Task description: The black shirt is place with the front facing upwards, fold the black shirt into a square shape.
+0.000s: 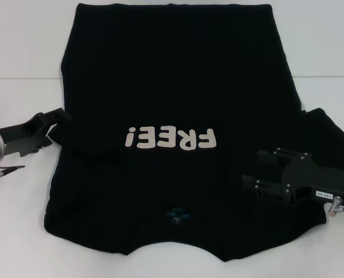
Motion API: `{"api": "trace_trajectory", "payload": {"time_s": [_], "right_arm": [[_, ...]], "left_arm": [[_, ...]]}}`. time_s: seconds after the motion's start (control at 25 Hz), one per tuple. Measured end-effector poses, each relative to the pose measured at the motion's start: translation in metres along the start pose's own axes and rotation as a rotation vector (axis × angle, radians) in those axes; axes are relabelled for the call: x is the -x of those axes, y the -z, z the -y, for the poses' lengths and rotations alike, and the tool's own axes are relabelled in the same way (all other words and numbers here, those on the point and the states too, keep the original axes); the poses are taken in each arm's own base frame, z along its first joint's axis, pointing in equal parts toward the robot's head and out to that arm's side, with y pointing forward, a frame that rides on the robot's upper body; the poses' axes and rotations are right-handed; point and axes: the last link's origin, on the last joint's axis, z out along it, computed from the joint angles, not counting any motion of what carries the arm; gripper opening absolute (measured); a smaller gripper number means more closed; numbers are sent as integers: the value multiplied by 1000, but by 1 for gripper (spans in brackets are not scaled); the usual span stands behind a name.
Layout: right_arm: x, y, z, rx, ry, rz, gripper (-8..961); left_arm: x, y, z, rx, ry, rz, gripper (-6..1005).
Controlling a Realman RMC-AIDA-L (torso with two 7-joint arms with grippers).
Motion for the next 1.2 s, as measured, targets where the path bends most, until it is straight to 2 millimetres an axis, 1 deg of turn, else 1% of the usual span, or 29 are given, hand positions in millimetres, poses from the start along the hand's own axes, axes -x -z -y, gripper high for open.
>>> {"api": "trace_trajectory", "payload": {"time_s": [0.48, 0.76, 0.92, 1.04, 1.2], "right_arm": [[0, 0, 0, 2, -1, 1, 757], [0, 0, 0, 2, -1, 1, 757], [0, 0, -1, 2, -1, 1, 757], [0, 0, -1, 3, -2, 1, 757], [-1, 1, -3, 10, -7, 5, 756]], "left_arm": [[3, -5, -4, -4, -3, -8, 922], [3, -9, -12, 11, -12, -2, 921], [5, -13, -24, 49, -9, 14, 921], [5, -18, -39, 100, 6, 18, 920], [8, -26, -67, 188, 22, 27, 920]]}}
